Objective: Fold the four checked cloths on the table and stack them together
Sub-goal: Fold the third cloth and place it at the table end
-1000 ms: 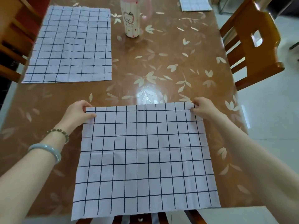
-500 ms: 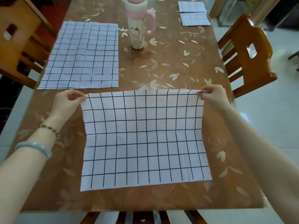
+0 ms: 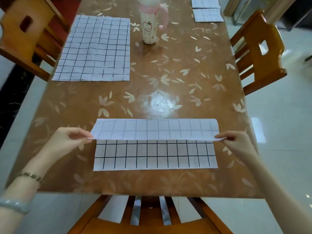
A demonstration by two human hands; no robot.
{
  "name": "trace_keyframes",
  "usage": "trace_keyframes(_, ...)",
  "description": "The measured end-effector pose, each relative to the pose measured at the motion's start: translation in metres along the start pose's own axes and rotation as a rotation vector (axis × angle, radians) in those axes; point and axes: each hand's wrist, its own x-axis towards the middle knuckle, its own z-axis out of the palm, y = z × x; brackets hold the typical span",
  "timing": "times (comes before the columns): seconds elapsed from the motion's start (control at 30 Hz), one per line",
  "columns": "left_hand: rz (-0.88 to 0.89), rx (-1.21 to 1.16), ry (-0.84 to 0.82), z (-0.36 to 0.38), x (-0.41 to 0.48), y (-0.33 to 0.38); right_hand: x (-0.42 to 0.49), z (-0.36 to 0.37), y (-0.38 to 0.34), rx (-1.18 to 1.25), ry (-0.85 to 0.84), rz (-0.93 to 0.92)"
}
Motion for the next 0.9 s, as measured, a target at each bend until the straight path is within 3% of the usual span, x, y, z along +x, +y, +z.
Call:
trace_keyframes(0.33,0.007,0.227,-0.135,0.033,-0.03,-0.028,-0.028,0.024,0.03,-0.304,-0.109,-0.023)
trace_keyframes(0.63,0.041,0.325,-0.153,0.042,-0.027,-0.048,-0.04,0.031,0.043,-0.36,-0.185,-0.054)
trace_keyframes(0.77,0.049,0.563,-0.213,0.036,-0.029,-0.051,-0.043,0.025,0.037,-0.392,-0.066,-0.1)
trace_keyframes(0.9,0.284,0.656,0.035,0.061,-0.03,-0.02,-0.033,0.043,0.008,-0.289,0.183,-0.161)
